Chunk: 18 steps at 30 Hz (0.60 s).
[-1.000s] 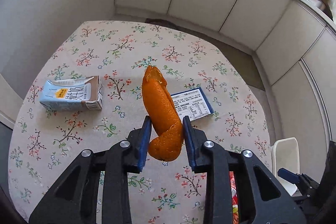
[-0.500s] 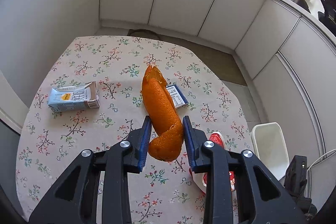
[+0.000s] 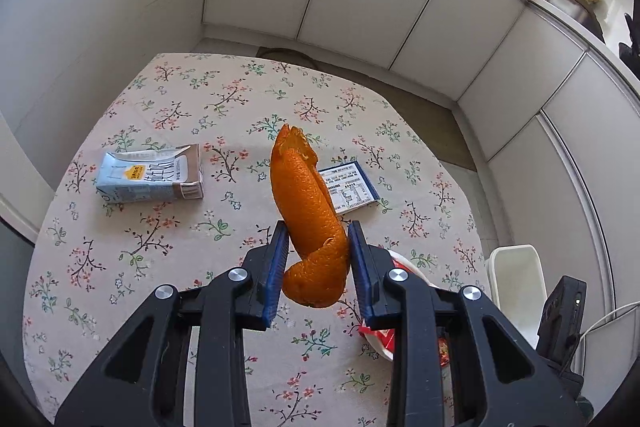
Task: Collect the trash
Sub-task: 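Grasp the orange peel with the left tool while the right tool grasps the red noodle cup, then carry peel and noodle cup to the white bin while the right tool opens over it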
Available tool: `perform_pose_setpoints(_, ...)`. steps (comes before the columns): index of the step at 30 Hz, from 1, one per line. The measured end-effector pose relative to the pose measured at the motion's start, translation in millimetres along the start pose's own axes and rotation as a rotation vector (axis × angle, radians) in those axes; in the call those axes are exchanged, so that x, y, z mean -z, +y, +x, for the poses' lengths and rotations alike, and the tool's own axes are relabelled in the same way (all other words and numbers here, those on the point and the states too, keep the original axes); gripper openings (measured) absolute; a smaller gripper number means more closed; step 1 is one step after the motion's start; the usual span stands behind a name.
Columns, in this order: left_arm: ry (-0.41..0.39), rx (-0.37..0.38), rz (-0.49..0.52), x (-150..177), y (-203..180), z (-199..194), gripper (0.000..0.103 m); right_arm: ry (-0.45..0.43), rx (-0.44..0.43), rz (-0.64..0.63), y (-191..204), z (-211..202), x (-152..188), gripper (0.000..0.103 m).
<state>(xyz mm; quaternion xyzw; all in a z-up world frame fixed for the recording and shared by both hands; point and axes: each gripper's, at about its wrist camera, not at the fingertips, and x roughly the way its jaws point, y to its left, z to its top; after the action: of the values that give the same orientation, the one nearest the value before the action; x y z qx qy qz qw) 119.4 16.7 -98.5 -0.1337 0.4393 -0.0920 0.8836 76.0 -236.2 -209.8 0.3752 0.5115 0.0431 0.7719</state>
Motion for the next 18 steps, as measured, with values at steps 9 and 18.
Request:
perform_pose_setpoints(9, -0.03, -0.009, 0.009, -2, -4, -5, 0.029, -0.171, 0.1, -0.3, 47, -35, -2, 0.029)
perform_pose_setpoints(18, -0.066, 0.004, 0.021, -5, -15, -13, 0.029, -0.345, 0.166, -0.44, 67, -73, -6, 0.029)
